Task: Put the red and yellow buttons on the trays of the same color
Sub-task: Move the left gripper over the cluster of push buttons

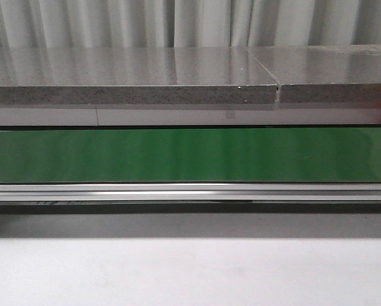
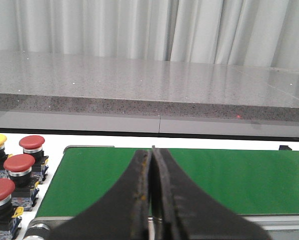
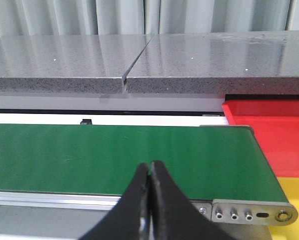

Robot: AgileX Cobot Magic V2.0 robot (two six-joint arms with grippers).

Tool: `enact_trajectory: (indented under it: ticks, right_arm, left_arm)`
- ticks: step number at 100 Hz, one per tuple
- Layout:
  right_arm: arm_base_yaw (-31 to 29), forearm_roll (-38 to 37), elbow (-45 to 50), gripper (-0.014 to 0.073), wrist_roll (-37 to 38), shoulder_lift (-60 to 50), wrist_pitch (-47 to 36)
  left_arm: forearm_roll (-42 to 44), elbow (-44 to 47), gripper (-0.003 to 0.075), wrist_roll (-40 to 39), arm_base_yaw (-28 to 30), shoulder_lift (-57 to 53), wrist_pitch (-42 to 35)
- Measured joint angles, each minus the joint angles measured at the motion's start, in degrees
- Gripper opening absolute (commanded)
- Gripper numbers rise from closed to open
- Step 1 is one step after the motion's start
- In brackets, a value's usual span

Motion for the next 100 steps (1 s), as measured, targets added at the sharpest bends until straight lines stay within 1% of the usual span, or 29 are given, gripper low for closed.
enact_trajectory:
  ticks: [58,71,84,100]
  right_arm:
    - [0.0,0.0,0.0,-0.0067,0.0,0.0,0.0]
    - [0.0,0.0,0.0,-0.0067,0.0,0.0,0.0]
    - [0.0,0.0,0.0,-0.0067,0.0,0.0,0.0]
    - [0.0,0.0,0.0,-0.0067,0.0,0.0,0.0]
  left_arm:
    - [0.0,0.0,-0.0019,0.0,0.0,0.0,-1.0]
    - [-1.5,-0.1,-0.0019,0.0,0.0,0.0,-1.1]
    - [-4.9,-3.5,-0.0019,0.0,0.0,0.0,2.3]
    - [-5.8,-12.1,-0.0019,0.0,0.0,2.1,11.2]
